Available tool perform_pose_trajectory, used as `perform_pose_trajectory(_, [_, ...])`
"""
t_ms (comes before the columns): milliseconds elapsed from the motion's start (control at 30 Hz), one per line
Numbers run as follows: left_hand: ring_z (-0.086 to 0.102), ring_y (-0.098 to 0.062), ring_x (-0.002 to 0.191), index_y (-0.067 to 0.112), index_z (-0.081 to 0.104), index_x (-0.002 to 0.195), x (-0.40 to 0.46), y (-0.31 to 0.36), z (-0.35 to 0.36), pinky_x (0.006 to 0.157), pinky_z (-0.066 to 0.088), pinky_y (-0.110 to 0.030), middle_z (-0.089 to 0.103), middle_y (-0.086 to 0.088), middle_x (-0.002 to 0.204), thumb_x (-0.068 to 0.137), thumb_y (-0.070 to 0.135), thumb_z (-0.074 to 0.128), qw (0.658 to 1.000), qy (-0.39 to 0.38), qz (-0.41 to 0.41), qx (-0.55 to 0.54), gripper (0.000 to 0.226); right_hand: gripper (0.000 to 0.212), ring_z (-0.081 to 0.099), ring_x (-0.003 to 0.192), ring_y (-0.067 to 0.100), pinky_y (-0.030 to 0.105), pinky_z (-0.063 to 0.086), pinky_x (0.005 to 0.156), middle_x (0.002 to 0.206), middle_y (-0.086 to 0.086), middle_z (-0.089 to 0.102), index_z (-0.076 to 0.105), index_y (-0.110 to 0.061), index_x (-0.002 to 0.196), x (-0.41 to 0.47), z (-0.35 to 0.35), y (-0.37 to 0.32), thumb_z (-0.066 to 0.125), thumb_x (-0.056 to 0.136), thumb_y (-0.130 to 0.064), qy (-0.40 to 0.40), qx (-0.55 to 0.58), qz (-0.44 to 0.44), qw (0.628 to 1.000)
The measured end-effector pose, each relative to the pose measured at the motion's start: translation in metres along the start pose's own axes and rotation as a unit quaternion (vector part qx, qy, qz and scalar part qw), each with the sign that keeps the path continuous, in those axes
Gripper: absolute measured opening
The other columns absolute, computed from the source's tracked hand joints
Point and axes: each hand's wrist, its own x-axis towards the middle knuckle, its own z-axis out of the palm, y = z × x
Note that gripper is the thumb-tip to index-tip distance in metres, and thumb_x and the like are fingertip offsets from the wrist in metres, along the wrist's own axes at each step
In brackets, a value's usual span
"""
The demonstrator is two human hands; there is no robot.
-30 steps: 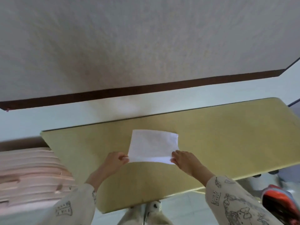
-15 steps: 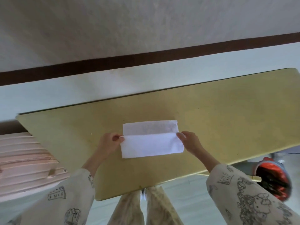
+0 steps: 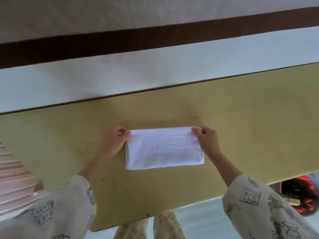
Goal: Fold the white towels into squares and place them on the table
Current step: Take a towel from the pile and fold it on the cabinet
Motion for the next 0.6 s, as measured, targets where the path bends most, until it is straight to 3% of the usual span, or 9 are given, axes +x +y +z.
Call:
perform_pose_trajectory(133, [0.052,-0.002,0.069,0.016,0.062,0.084,0.0023,-0.0049,0.0023,0.059,0.034,-0.014,0.059,0.01,0.075,0.088,0.016,0.058,1.0,0.006,0.017,0.017,0.005,0.028,0.032,0.054,0.013,0.025,0.025,0.049,0.056,-0.002,0.037,0.048,-0.007,0.064,0.0034,0.0016,0.0045,0.058,0.087,-0.02,0.003,-0.013,-0.007,1.0])
perform_pose_trajectory(233, [0.053,-0.004,0.068,0.015,0.063,0.083,0.0029,-0.008,0.0026,0.059,0.037,-0.014,0.058,0.012,0.073,0.087,0.016,0.06,0.999,0.01,0.032,0.042,0.005,0.033,0.03,0.053,0.012,0.025,0.025,0.049,0.056,-0.001,0.036,0.041,-0.011,0.06,0.0045,0.0029,0.0055,0.058,0.087,-0.02,0.01,-0.019,-0.012,1.0])
perform_pose_trajectory(400, [0.058,-0.019,0.074,0.014,0.063,0.082,0.0054,-0.0082,0.0017,0.078,0.051,-0.037,0.059,0.005,0.073,0.084,0.015,0.064,1.0,0.009,0.008,0.023,0.002,0.036,0.032,0.052,0.013,0.026,0.027,0.049,0.056,-0.002,0.037,0.037,-0.015,0.059,0.0057,0.0061,0.0066,0.059,0.087,-0.02,0.016,-0.032,-0.019,0.999])
perform_pose_trajectory(600, [0.061,-0.023,0.079,0.011,0.063,0.087,0.0048,-0.0062,0.0004,0.08,0.052,-0.041,0.061,0.002,0.076,0.085,0.017,0.064,1.0,0.016,-0.012,0.002,0.006,0.025,0.034,0.055,0.014,0.026,0.029,0.049,0.06,-0.001,0.04,0.045,-0.008,0.071,0.0067,0.0077,0.0046,0.059,0.088,-0.022,0.024,-0.044,-0.02,0.999])
